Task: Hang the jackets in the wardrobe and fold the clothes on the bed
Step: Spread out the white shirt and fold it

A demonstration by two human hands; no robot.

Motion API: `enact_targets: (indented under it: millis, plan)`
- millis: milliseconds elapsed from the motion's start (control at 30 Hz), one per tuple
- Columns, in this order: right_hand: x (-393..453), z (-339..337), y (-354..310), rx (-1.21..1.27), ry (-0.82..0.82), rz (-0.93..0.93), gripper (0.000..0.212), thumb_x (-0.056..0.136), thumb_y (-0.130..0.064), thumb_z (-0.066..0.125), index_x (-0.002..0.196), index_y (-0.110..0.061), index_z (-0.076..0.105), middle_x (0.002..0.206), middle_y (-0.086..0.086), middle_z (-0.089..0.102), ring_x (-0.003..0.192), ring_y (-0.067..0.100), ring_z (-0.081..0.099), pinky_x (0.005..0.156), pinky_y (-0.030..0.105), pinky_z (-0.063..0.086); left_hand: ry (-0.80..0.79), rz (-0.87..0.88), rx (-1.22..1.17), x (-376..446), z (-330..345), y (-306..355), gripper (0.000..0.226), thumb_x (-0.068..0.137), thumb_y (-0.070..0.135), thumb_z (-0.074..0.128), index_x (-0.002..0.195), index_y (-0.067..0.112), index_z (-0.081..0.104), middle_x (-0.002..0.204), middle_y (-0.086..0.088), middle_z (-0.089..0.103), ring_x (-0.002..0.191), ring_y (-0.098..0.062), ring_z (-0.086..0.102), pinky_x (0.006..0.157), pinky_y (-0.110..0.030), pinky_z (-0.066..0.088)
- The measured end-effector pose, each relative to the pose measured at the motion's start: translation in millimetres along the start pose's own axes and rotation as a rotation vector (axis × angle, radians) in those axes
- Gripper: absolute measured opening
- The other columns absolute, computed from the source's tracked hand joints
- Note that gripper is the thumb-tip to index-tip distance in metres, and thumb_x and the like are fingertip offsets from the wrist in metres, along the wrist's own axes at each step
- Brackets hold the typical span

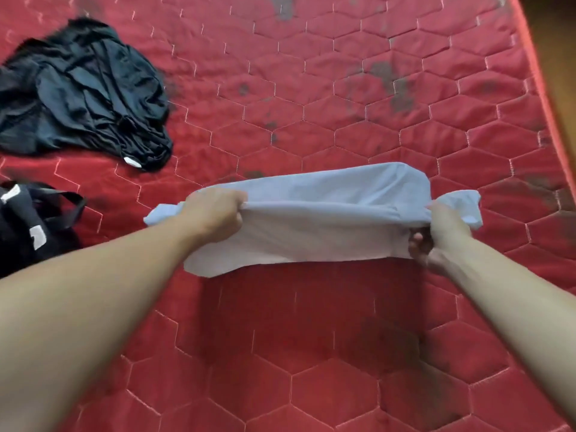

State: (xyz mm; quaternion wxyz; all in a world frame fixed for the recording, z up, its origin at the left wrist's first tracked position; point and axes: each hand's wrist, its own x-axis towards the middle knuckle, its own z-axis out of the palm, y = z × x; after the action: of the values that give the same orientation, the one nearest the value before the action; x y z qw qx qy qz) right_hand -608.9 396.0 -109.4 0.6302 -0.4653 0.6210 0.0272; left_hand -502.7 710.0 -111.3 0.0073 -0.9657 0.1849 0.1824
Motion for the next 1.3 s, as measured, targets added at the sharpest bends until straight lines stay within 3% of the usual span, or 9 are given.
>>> enact_targets:
  millis: [100,167,267,467,700,900,1067,1167,1300]
  plan:
    - [17.8,29.6,-27.1,-0.018,-0.081,-0.026,0.006,0.078,-0.027,0.053,0.083,-0.024,0.056,0.048,-0.007,0.049,0.031,0.007,0.039,0.037,0.014,0.037,0.212,-0.027,-0.002,41.6,-3.2,-9.5,0.014,0.076,0.009,0.049,0.070,0.021,0.049,0.084,-0.013,0.063,0.075,-0.034,0.048,0.069,-0.038,0.033]
    - [34.7,44.2,-31.3,-0.051,-0.200,-0.070,0.022,0.083,-0.043,0.057,0.086,-0.021,0.058,0.061,-0.003,0.056,0.044,0.012,0.050,0.047,0.019,0.045,0.286,-0.039,0.013,58.5,15.4,-8.4,0.026,0.083,0.016,0.052,0.105,0.026,0.060,0.114,-0.009,0.063,0.104,-0.033,0.053,0.091,-0.045,0.033]
    - [63.3,56.0,-17.1,-0.306,-0.245,-0.246,0.030,0.091,-0.044,0.055,0.093,-0.014,0.061,0.082,0.006,0.065,0.060,0.017,0.060,0.057,0.026,0.048,0.048,-0.101,0.007,62.7,59.5,-1.6,0.053,0.094,0.052,0.038,0.145,0.039,0.029,0.156,0.001,0.025,0.143,-0.028,0.020,0.112,-0.057,0.013]
    - [111.7,17.2,7.1,-0.727,0.103,-0.839,0.020,0.081,-0.017,0.063,0.101,-0.016,0.061,0.097,0.007,0.063,0.090,0.021,0.057,0.079,0.024,0.037,-0.020,-0.177,-0.150,61.9,110.2,1.8,0.074,0.082,0.078,0.011,0.149,0.048,0.012,0.162,0.006,0.006,0.149,-0.022,-0.001,0.113,-0.064,0.003]
    - [130.7,47.3,-18.8,-1.269,0.001,-1.466,0.059,0.085,-0.048,0.048,0.141,-0.028,0.045,0.152,0.012,0.033,0.136,0.036,0.032,0.103,0.048,0.028,0.207,0.009,-0.230,87.5,99.3,56.1,0.069,0.086,0.072,0.018,0.149,0.045,0.020,0.162,0.007,0.009,0.150,-0.022,0.001,0.113,-0.062,-0.003]
    - [173.5,23.4,-14.9,-1.652,-0.030,-1.105,0.060,0.096,-0.055,0.020,0.152,-0.034,0.016,0.162,0.004,0.007,0.148,0.023,0.007,0.117,0.051,0.010,0.117,-0.139,-0.141,91.4,121.0,49.7,0.075,0.084,0.074,0.007,0.152,0.042,0.011,0.163,0.006,0.005,0.149,-0.019,-0.003,0.117,-0.054,-0.003]
    - [155.2,44.8,-19.6,-1.479,0.067,-1.208,0.055,0.098,-0.037,0.031,0.151,-0.023,0.025,0.161,0.009,0.011,0.148,0.026,0.008,0.115,0.055,0.003,0.099,-0.150,-0.152,87.1,128.3,36.2,0.074,0.085,0.077,0.004,0.151,0.044,0.007,0.163,0.007,0.003,0.149,-0.016,-0.008,0.117,-0.052,-0.005]
    - [141.1,78.5,-20.7,-1.579,-0.139,-1.368,0.058,0.095,-0.043,0.024,0.151,-0.029,0.025,0.161,0.006,0.017,0.147,0.029,0.013,0.115,0.054,0.005,0.106,-0.158,-0.168,86.6,130.1,37.0,0.075,0.084,0.079,0.003,0.151,0.045,0.006,0.163,0.008,0.002,0.149,-0.014,-0.009,0.117,-0.052,-0.007]
    - [159.8,79.6,-26.2,-1.618,-0.116,-1.176,0.051,0.099,-0.047,0.024,0.149,-0.042,0.017,0.162,0.000,0.011,0.148,0.021,0.008,0.115,0.056,0.005,0.105,-0.198,-0.191,81.7,130.8,23.5,0.079,0.081,0.078,0.004,0.151,0.043,0.010,0.163,0.008,0.003,0.149,-0.014,-0.007,0.117,-0.050,-0.007]
